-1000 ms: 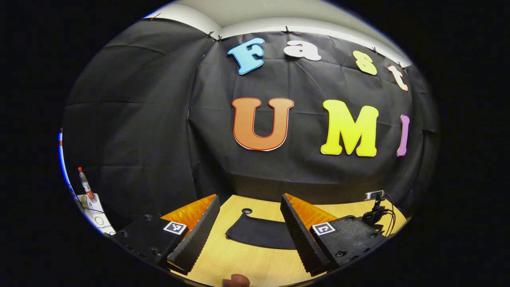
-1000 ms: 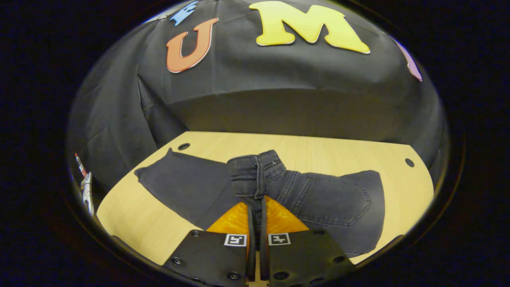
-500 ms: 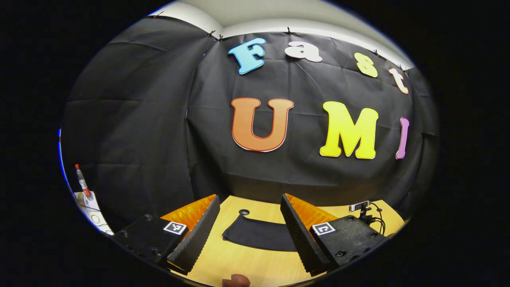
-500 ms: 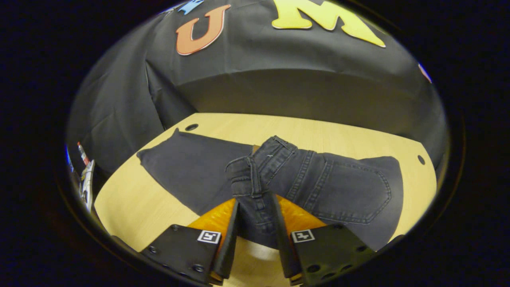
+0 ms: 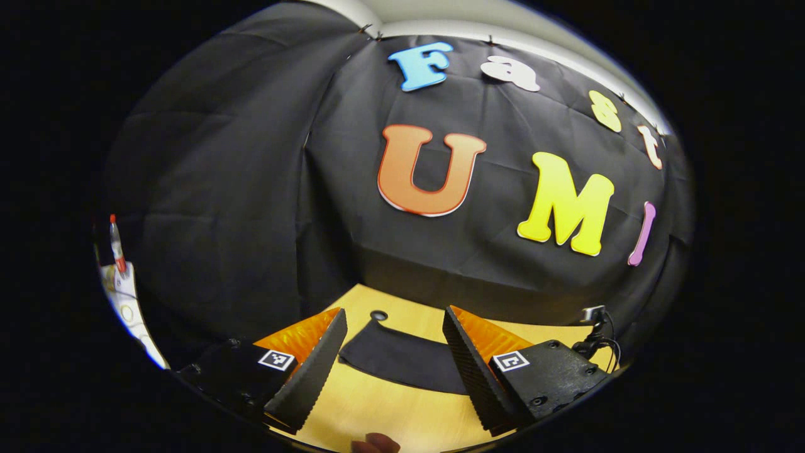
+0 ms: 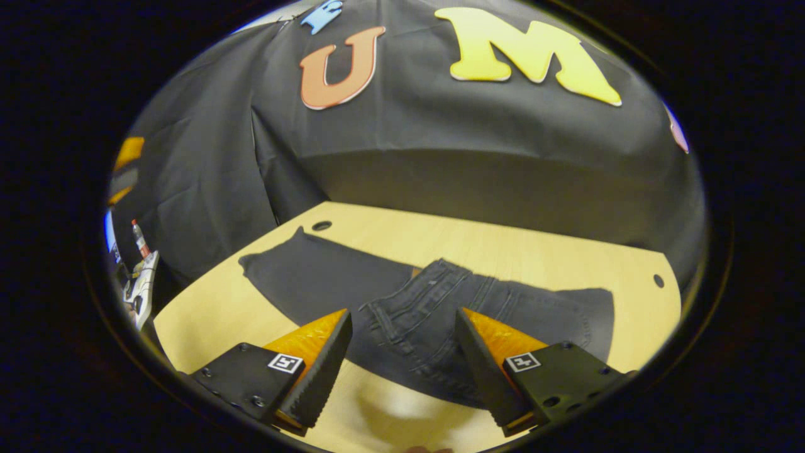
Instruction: Grasp the waist and the cuffs of the jeans and fold them to make the two legs overlap; first hold the waist and fold one-third of the jeans toward the cuffs, then hold the cuffs and fold the remaining one-third in the same direction to finish folding.
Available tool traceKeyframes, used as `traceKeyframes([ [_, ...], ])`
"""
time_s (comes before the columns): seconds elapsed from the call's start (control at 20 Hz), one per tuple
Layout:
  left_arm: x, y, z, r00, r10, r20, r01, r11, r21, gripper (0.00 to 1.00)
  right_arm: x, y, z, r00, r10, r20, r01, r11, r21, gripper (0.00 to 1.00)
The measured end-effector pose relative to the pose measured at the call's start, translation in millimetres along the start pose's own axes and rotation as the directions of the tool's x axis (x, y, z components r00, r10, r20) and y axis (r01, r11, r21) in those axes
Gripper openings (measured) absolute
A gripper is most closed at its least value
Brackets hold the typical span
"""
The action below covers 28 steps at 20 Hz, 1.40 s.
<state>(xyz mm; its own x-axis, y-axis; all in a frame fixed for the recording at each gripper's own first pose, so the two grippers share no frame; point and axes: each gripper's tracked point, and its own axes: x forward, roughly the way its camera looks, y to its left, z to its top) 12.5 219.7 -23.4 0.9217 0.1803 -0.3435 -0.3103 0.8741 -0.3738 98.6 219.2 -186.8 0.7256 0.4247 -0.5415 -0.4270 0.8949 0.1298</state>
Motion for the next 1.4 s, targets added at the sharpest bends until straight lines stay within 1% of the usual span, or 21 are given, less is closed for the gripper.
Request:
traceKeyframes([
  [0.05,9,3,-14,0.999,-0.012,-0.035,0.01,0.997,-0.071,0.99,-9,-7,12,0.999,-0.009,0.031,0.009,1.0,-0.006,1.0],
  [0.15,28,12,-40,0.993,-0.021,-0.118,-0.003,0.981,-0.196,0.99,-34,-25,40,0.995,-0.029,0.094,0.03,1.0,-0.008,0.99],
  [0.25,47,19,-62,0.982,-0.043,-0.184,-0.016,0.951,-0.31,0.99,-63,-53,62,0.986,-0.066,0.155,0.067,0.998,-0.001,0.99],
  [0.3,56,23,-72,0.975,-0.048,-0.215,-0.033,0.933,-0.358,0.99,-79,-69,72,0.979,-0.088,0.182,0.088,0.996,0.009,0.98],
  [0.35,68,28,-82,0.968,-0.047,-0.245,-0.053,0.92,-0.387,0.99,-90,-85,80,0.971,-0.115,0.208,0.112,0.993,0.024,1.0],
  [0.4,79,34,-92,0.962,-0.045,-0.268,-0.073,0.907,-0.415,0.99,-102,-103,88,0.963,-0.144,0.229,0.137,0.99,0.045,0.98],
  [0.45,91,40,-103,0.954,-0.044,-0.297,-0.1,0.887,-0.451,0.99,-116,-118,95,0.952,-0.174,0.25,0.162,0.984,0.068,1.0],
  [0.5,99,45,-113,0.943,-0.048,-0.328,-0.127,0.862,-0.491,0.99,-130,-133,103,0.94,-0.205,0.272,0.187,0.978,0.09,1.0],
  [0.55,106,51,-121,0.933,-0.055,-0.356,-0.157,0.828,-0.538,0.99,-144,-148,109,0.928,-0.237,0.288,0.215,0.971,0.108,1.0],
  [0.65,118,53,-136,0.913,-0.108,-0.393,-0.19,0.742,-0.643,1.0,-171,-178,117,0.902,-0.299,0.312,0.268,0.953,0.138,1.0],
  [0.7,123,54,-142,0.904,-0.129,-0.408,-0.21,0.697,-0.686,0.99,-184,-193,119,0.89,-0.327,0.318,0.294,0.944,0.148,0.98],
  [0.75,130,58,-149,0.898,-0.134,-0.42,-0.237,0.657,-0.716,0.99,-196,-206,120,0.877,-0.356,0.322,0.322,0.934,0.157,0.98],
  [0.85,141,65,-161,0.89,-0.13,-0.436,-0.286,0.585,-0.759,0.99,-222,-231,123,0.848,-0.413,0.333,0.375,0.911,0.174,0.98],
  [0.9,145,68,-165,0.89,-0.126,-0.439,-0.302,0.557,-0.773,0.99,-234,-242,125,0.833,-0.438,0.338,0.397,0.899,0.188,0.98],
  [0.95,147,75,-166,0.89,-0.112,-0.443,-0.319,0.541,-0.778,0.99,-246,-254,125,0.816,-0.465,0.344,0.419,0.885,0.204,0.99],
  [1.05,151,85,-169,0.889,-0.078,-0.45,-0.347,0.525,-0.777,0.99,-265,-274,125,0.788,-0.51,0.345,0.454,0.86,0.234,0.98],
  [1.2,148,93,-173,0.883,-0.071,-0.464,-0.375,0.488,-0.789,0.99,-287,-295,122,0.754,-0.563,0.34,0.499,0.826,0.262,1.0],
  [1.25,149,96,-177,0.88,-0.071,-0.47,-0.383,0.48,-0.79,0.99,-293,-301,122,0.743,-0.577,0.339,0.51,0.816,0.273,1.0],
  [1.3,151,97,-176,0.884,-0.072,-0.461,-0.379,0.466,-0.8,0.99,-299,-306,121,0.733,-0.591,0.337,0.521,0.806,0.282,0.98],
  [1.35,156,97,-174,0.887,-0.074,-0.456,-0.377,0.457,-0.806,0.99,-305,-311,120,0.726,-0.601,0.334,0.528,0.798,0.289,0.98],
  [1.4,159,97,-174,0.89,-0.076,-0.449,-0.372,0.446,-0.814,0.99,-309,-315,119,0.719,-0.611,0.331,0.536,0.791,0.295,1.0],
])
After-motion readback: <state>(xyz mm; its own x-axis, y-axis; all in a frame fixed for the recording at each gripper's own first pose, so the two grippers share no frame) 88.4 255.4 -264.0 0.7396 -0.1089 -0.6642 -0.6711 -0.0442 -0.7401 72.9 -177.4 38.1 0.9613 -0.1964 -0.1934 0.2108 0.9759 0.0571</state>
